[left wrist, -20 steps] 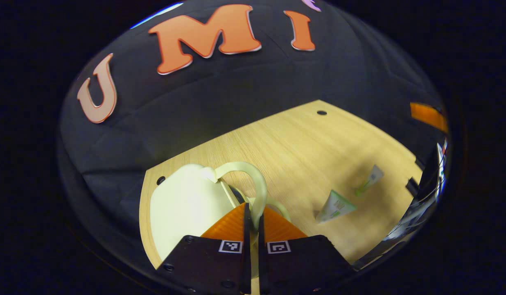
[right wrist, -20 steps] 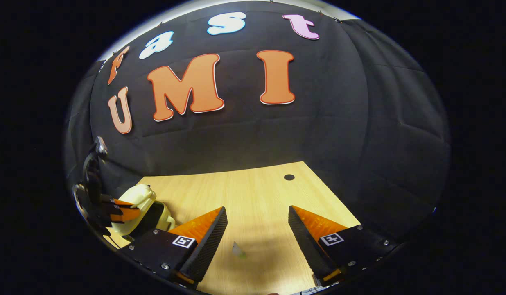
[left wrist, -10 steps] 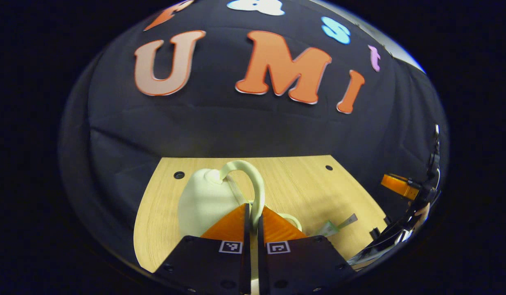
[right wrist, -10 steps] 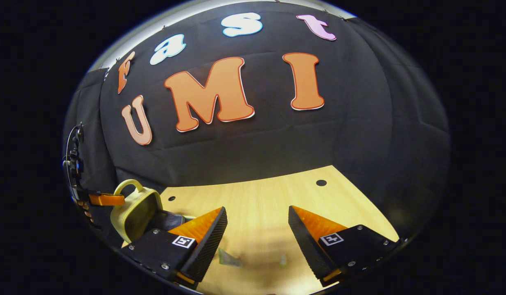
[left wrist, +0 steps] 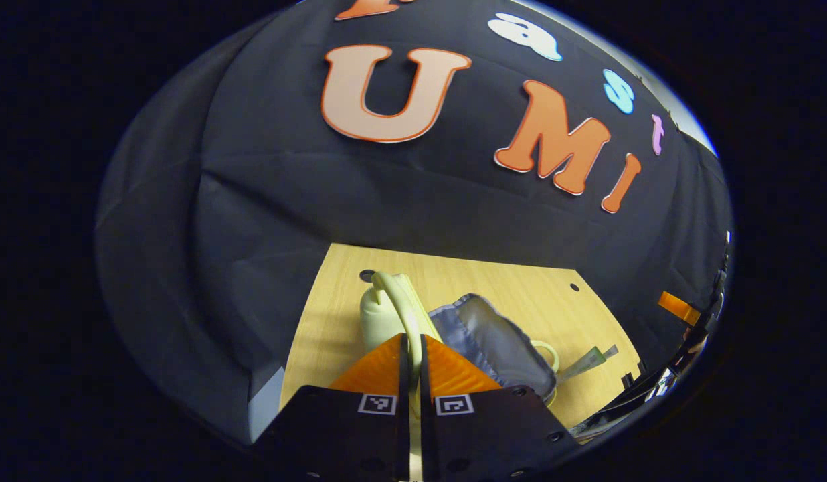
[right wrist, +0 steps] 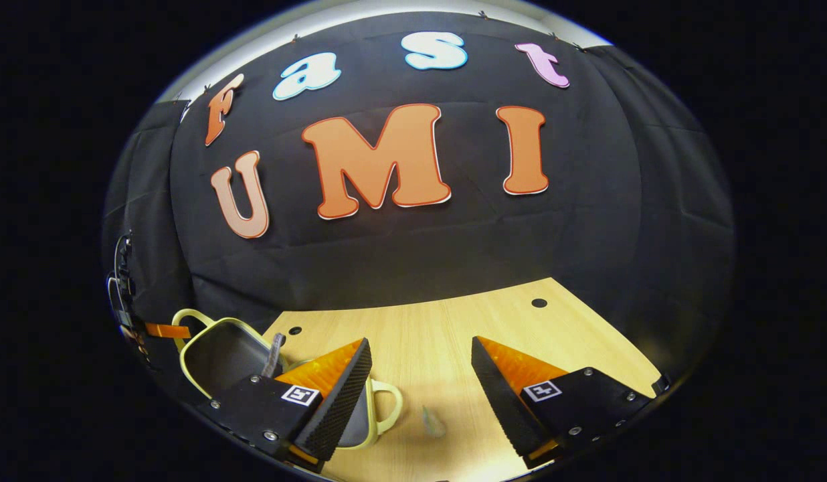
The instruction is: First open the suitcase, pack the skin care products into it, and then close the suitcase.
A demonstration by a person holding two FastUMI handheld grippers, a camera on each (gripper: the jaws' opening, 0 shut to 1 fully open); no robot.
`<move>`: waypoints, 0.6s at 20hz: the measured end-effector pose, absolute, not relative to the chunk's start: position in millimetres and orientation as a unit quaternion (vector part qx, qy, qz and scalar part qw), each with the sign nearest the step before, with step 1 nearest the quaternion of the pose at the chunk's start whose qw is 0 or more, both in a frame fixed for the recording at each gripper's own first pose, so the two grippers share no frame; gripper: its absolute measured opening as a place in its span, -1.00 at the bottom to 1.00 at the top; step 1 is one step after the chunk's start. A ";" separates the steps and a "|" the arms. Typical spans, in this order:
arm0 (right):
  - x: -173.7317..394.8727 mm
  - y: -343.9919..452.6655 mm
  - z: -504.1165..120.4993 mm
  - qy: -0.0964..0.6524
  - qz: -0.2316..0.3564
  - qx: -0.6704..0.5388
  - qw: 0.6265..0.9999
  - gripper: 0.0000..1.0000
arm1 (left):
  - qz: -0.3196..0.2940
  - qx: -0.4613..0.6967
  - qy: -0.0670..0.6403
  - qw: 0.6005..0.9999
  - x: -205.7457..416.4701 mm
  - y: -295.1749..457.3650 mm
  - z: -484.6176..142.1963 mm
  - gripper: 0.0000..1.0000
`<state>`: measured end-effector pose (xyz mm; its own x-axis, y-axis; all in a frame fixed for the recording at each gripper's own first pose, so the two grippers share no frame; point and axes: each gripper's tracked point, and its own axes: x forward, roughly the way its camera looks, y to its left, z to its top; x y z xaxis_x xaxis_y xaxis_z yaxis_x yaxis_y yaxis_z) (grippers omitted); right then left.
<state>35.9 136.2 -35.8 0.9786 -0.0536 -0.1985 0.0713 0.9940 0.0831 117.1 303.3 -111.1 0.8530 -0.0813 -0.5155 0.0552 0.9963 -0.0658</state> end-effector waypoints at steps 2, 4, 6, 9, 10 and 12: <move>32.6 147.8 -38.3 0.104 -0.033 0.044 0.993 0.91 | -0.017 -0.031 0.284 0.958 123.0 336.4 -133.5 -0.87; 30.5 153.9 -40.1 0.109 -0.037 0.036 0.993 0.91 | -0.004 -0.040 0.298 0.954 126.2 366.9 -153.8 -0.89; 29.8 159.1 -40.2 0.111 -0.039 0.032 0.993 0.91 | 0.011 -0.037 0.314 0.948 128.7 396.7 -175.9 -0.88; 30.5 162.8 -39.8 0.113 -0.044 0.031 0.992 0.91 | 0.029 -0.026 0.344 0.938 134.9 425.1 -211.1 -0.87; 30.4 163.1 -41.9 0.116 -0.047 0.030 0.992 0.90 | 0.036 -0.021 0.352 0.935 135.9 434.0 -220.0 -0.87; 30.7 164.0 -44.3 0.121 -0.049 0.029 0.991 0.91 | 0.049 -0.021 0.369 0.928 136.7 447.8 -244.0 -0.86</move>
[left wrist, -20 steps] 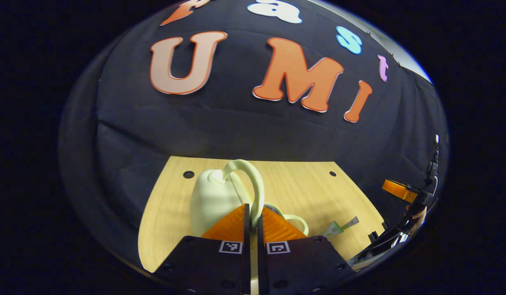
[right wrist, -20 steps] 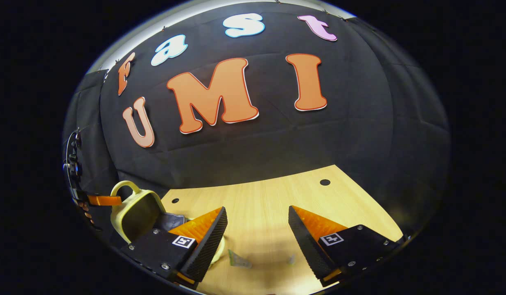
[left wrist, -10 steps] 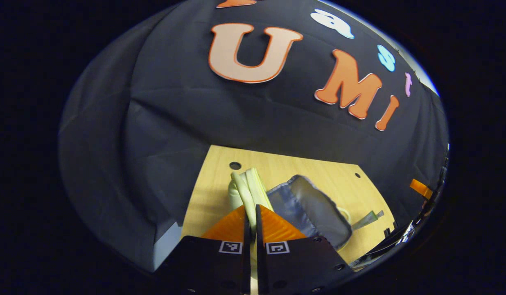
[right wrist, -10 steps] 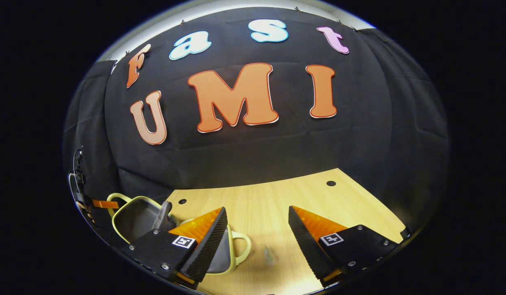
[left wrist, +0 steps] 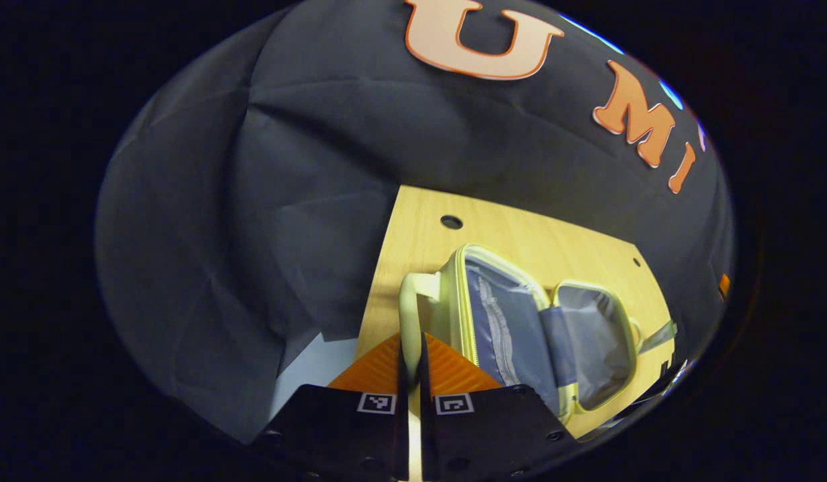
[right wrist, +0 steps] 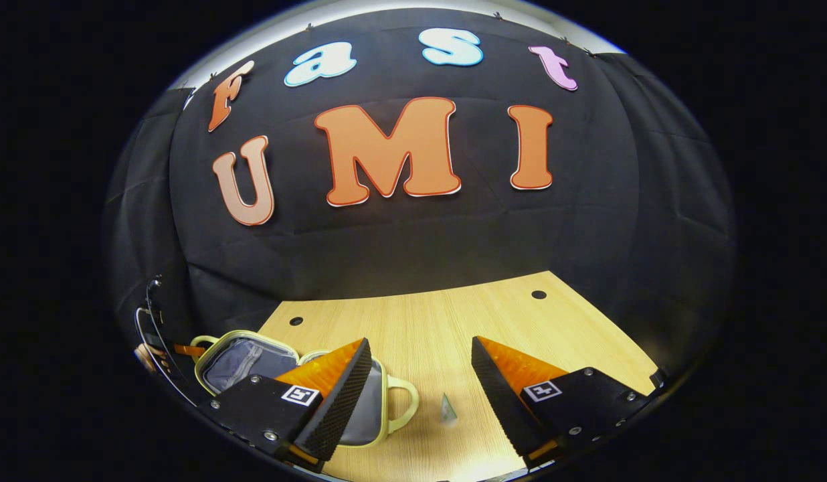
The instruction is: First open the suitcase, pack the skin care products into it, and then close the suitcase.
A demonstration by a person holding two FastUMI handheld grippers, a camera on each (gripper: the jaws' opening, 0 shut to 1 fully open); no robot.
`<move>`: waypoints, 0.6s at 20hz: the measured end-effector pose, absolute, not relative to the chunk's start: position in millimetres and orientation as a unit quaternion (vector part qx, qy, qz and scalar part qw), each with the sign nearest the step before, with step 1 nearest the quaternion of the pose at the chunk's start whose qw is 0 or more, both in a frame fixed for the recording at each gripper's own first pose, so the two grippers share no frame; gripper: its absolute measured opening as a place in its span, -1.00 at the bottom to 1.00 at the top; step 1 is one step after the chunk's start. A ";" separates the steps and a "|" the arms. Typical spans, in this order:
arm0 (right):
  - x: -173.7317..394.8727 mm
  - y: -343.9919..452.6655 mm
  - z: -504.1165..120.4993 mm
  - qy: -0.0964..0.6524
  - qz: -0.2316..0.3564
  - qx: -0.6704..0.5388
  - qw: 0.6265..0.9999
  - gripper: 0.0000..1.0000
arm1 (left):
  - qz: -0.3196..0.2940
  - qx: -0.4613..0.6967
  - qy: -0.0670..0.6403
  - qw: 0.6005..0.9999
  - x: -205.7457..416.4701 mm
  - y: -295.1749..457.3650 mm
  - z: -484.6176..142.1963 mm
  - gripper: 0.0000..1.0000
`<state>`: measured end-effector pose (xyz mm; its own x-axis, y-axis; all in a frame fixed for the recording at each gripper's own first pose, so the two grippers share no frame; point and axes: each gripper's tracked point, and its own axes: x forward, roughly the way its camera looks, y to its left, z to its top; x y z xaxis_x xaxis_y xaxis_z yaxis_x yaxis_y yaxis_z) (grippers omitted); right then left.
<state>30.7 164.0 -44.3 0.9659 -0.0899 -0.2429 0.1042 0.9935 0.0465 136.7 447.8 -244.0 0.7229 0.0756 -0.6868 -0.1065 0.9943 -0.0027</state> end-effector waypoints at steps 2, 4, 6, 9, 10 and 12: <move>31.6 162.3 -43.4 0.122 -0.052 0.025 0.991 0.91 | 0.058 -0.018 0.381 0.923 136.6 458.3 -268.1 -0.86; 32.1 160.7 -43.4 0.124 -0.055 0.019 0.990 0.91 | 0.064 -0.019 0.392 0.918 135.2 464.5 -289.7 -0.85; 31.1 159.8 -45.1 0.127 -0.058 0.017 0.990 0.91 | 0.074 -0.031 0.404 0.911 131.2 469.9 -306.9 -0.85; 27.9 156.1 -46.7 0.130 -0.060 0.011 0.990 0.90 | 0.096 -0.041 0.413 0.905 121.8 481.5 -323.7 -0.77; 24.9 153.9 -47.3 0.131 -0.061 0.008 0.990 0.90 | 0.103 -0.037 0.414 0.904 118.1 482.6 -323.6 -0.69; 21.1 150.3 -47.3 0.129 -0.064 0.005 0.990 0.91 | 0.110 -0.012 0.410 0.905 120.5 489.0 -322.3 -0.58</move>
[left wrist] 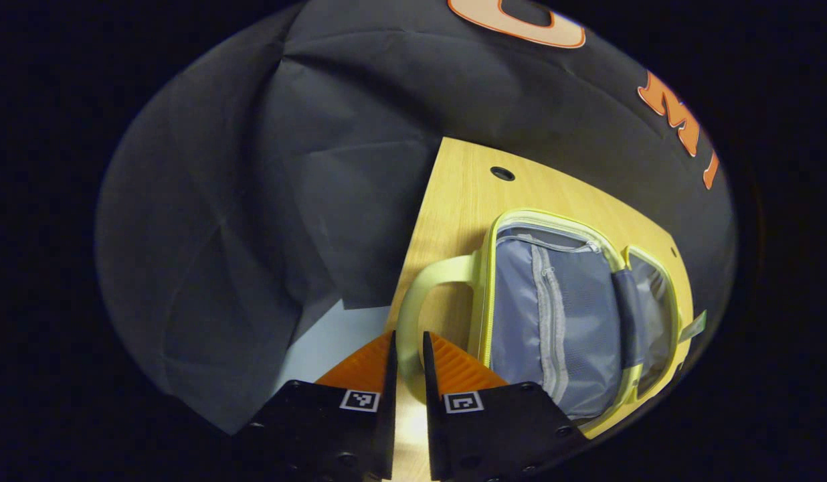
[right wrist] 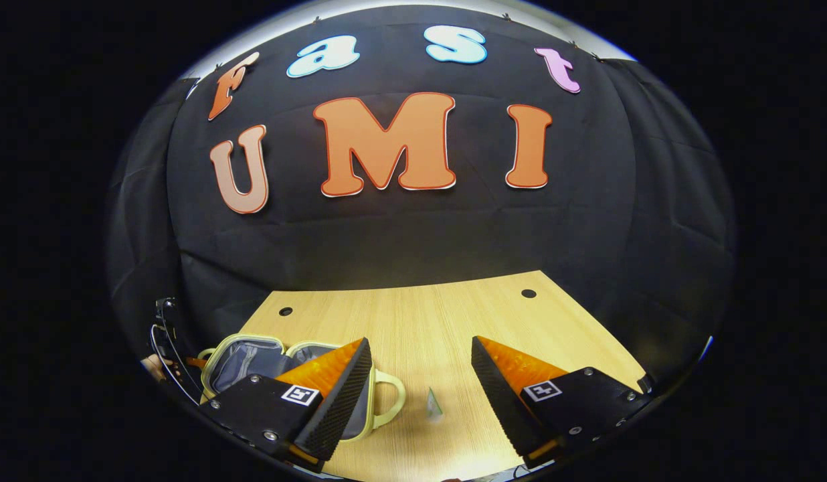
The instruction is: First open the suitcase, pack the skin care products into it, and then close the suitcase.
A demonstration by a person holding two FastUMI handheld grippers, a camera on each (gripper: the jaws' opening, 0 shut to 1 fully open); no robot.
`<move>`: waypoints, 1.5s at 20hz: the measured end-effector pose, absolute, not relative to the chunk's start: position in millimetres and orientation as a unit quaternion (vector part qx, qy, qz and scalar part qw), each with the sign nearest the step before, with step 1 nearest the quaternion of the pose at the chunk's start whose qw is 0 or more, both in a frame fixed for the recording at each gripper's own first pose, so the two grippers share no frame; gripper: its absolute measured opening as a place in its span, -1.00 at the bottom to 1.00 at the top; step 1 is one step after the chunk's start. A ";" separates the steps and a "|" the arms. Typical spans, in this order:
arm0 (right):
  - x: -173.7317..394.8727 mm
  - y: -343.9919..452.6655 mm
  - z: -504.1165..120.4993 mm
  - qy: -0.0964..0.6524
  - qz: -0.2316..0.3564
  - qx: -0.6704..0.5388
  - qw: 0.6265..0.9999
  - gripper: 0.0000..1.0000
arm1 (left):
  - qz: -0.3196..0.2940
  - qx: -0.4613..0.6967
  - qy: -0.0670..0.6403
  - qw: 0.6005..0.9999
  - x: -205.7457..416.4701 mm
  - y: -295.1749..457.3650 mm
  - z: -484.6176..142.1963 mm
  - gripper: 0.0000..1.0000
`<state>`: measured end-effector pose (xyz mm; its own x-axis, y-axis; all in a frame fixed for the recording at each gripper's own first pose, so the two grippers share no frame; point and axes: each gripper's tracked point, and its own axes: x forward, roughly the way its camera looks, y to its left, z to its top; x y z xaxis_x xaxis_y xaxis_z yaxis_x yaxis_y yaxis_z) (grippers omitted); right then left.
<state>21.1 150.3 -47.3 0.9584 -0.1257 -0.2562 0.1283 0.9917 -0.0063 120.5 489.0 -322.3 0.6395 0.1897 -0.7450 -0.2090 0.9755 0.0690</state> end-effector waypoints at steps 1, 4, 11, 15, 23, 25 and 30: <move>19.5 148.3 -47.0 0.128 -0.065 0.005 0.990 0.90 | 0.101 -0.011 0.402 0.910 119.0 480.9 -315.2 -0.33; 14.7 141.2 -49.2 0.126 -0.069 0.004 0.990 0.91 | 0.105 0.011 0.361 0.927 120.5 472.9 -279.3 0.42; 12.7 111.9 -46.8 0.107 -0.074 -0.005 0.991 0.90 | 0.120 0.070 0.208 0.968 125.8 395.1 -152.7 0.97; 19.5 83.6 -46.9 0.095 -0.084 -0.015 0.992 0.90 | 0.100 0.080 0.138 0.982 134.6 309.8 -101.5 0.97; 38.4 35.6 -63.6 0.106 -0.051 -0.036 0.992 0.90 | 0.063 0.064 0.071 0.993 135.7 135.7 -71.9 0.96; 45.5 20.1 -67.7 0.111 -0.037 -0.035 0.993 0.91 | 0.061 0.060 0.062 0.994 137.6 92.3 -75.9 0.96; 54.5 -23.3 -76.4 0.121 -0.012 -0.052 0.991 0.91 | 0.048 0.050 0.063 0.996 135.8 -21.5 -114.0 0.96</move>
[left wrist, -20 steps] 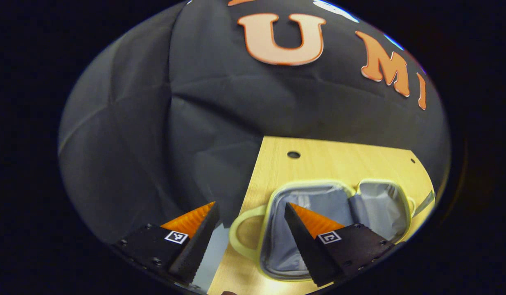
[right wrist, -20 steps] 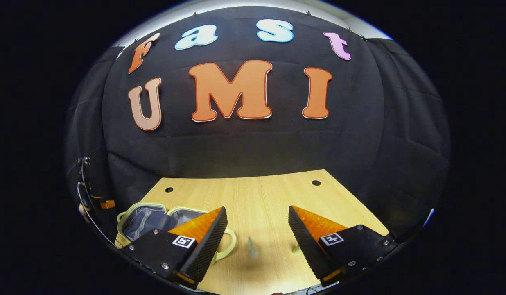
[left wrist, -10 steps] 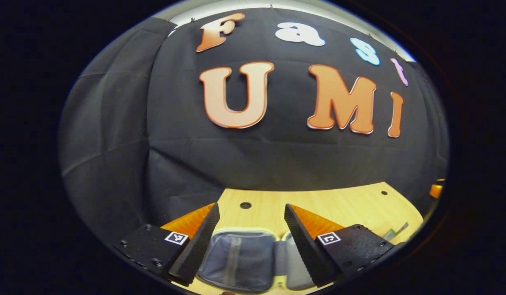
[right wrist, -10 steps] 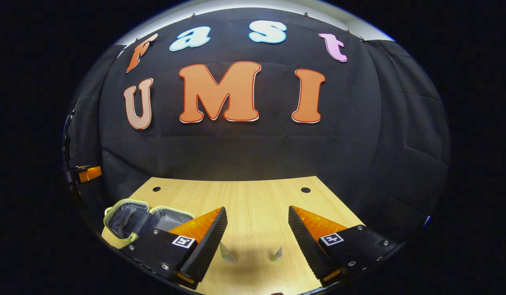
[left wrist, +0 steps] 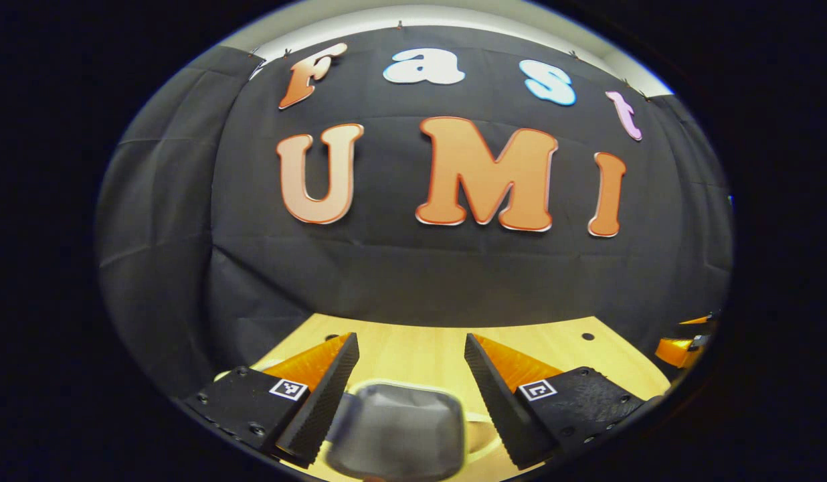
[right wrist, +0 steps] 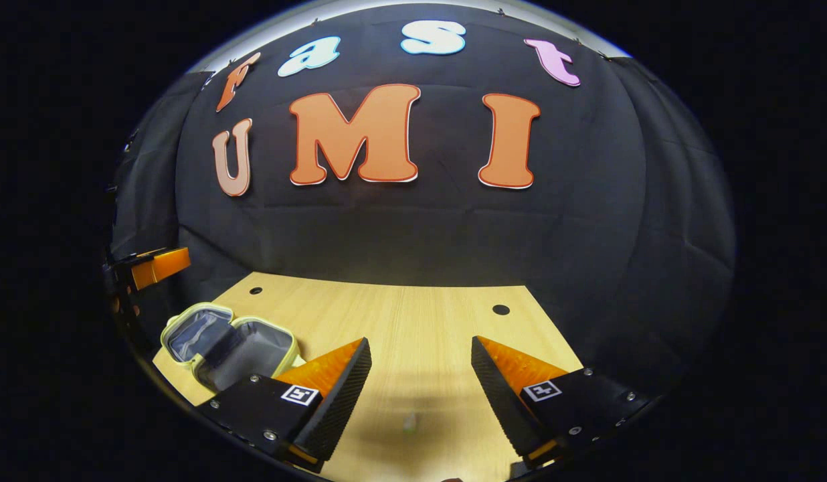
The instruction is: First open the suitcase, pack the skin care products into it, and then close the suitcase.
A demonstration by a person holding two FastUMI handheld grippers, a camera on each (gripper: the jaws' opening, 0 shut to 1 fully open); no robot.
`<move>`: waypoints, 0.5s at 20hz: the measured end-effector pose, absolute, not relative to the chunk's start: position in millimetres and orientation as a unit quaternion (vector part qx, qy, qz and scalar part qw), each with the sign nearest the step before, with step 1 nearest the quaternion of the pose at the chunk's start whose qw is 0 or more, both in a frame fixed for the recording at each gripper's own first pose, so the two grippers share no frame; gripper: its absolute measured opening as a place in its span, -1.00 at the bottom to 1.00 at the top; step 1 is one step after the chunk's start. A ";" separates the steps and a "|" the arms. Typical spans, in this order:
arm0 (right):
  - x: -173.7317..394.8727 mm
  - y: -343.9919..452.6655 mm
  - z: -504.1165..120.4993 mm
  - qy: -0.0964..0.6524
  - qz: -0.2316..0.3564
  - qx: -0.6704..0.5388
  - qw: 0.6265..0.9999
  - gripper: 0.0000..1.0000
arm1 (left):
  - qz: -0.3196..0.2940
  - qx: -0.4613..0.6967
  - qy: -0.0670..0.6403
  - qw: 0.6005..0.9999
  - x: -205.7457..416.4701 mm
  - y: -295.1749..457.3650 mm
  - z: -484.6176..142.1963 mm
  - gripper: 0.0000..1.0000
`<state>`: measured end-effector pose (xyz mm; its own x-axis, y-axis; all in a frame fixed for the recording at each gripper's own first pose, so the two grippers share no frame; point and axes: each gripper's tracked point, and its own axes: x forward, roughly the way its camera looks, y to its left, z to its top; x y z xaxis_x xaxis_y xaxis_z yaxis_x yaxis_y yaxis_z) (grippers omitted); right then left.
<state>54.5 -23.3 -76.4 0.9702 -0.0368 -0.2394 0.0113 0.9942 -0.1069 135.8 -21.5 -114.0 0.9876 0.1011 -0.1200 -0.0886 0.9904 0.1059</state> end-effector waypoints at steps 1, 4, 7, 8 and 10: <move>54.7 -31.2 -78.5 0.124 -0.008 -0.056 0.991 0.90 | 0.039 0.046 0.070 0.996 137.0 -45.0 -127.8 0.96; 55.4 -54.8 -85.4 0.130 0.000 -0.064 0.989 0.91 | 0.013 0.040 0.094 0.995 140.9 -106.3 -169.2 0.96; 54.4 -78.5 -93.9 0.132 -0.003 -0.076 0.988 0.91 | 0.001 0.042 0.123 0.992 141.7 -144.1 -220.0 0.96; 53.7 -84.2 -99.4 0.136 -0.003 -0.079 0.987 0.90 | -0.002 0.042 0.132 0.990 140.7 -153.2 -236.4 0.96; 53.2 -93.7 -112.5 0.149 0.000 -0.083 0.985 0.91 | -0.004 0.056 0.147 0.988 137.6 -166.5 -266.5 0.94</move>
<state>53.2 -93.7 -112.5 0.9556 -0.0246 -0.2938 -0.0251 0.9861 -0.1642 137.6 -166.5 -266.5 0.9569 0.0078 -0.2903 0.0250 0.9937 0.1092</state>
